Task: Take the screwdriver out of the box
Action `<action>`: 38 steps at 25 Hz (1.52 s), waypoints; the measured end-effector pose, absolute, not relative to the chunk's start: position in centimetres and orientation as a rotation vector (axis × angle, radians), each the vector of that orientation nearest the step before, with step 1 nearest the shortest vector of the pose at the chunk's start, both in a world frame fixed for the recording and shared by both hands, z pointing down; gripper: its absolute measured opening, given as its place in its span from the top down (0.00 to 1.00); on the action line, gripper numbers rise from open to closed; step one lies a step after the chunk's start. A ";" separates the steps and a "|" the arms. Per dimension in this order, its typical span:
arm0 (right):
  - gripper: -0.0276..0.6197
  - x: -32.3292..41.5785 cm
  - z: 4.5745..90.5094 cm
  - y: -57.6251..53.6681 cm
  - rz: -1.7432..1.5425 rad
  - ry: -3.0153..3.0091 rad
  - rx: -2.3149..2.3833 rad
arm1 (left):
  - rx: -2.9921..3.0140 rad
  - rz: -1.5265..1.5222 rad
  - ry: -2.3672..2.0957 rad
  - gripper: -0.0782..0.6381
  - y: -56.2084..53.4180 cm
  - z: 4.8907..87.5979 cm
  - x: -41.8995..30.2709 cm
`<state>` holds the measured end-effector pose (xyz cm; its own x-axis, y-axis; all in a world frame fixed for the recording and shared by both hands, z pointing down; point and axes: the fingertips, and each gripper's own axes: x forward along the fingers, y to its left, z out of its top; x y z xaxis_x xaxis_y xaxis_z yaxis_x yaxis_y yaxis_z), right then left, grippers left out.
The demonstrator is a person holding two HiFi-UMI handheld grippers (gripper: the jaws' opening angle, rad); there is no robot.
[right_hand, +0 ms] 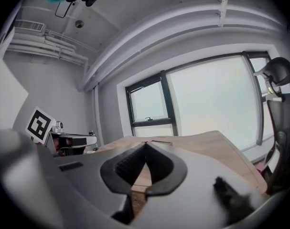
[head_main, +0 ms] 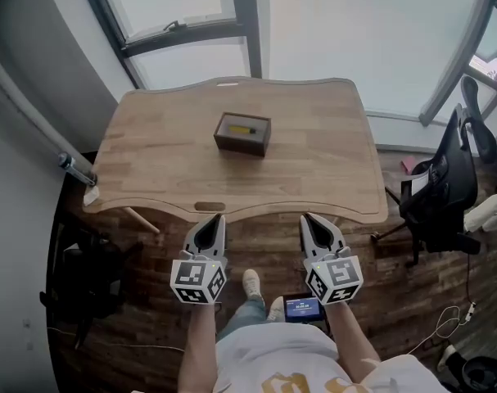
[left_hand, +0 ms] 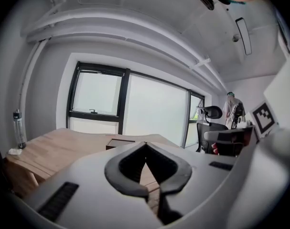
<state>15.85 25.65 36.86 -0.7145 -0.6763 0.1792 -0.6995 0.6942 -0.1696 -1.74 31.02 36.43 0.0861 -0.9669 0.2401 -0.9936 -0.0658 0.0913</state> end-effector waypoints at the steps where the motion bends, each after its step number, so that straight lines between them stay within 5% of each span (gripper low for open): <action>1: 0.91 15.9 36.8 25.6 0.344 -2.798 1.140 | 2.130 0.173 -1.976 0.87 31.0 36.4 -1.7; 17: 0.91 15.2 37.8 20.5 0.382 -2.805 1.168 | 2.079 0.006 -1.941 0.87 26.3 36.9 -3.9; 38: 0.91 4.2 40.6 -0.5 0.352 -2.626 1.285 | 2.120 0.120 -1.813 0.87 3.4 41.8 -15.3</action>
<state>4.20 -0.53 40.64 -0.6036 -0.7474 0.2777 -0.7941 0.5946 -0.1260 -15.31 3.43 41.80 0.1785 -0.9416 0.2855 -0.9710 -0.1216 0.2060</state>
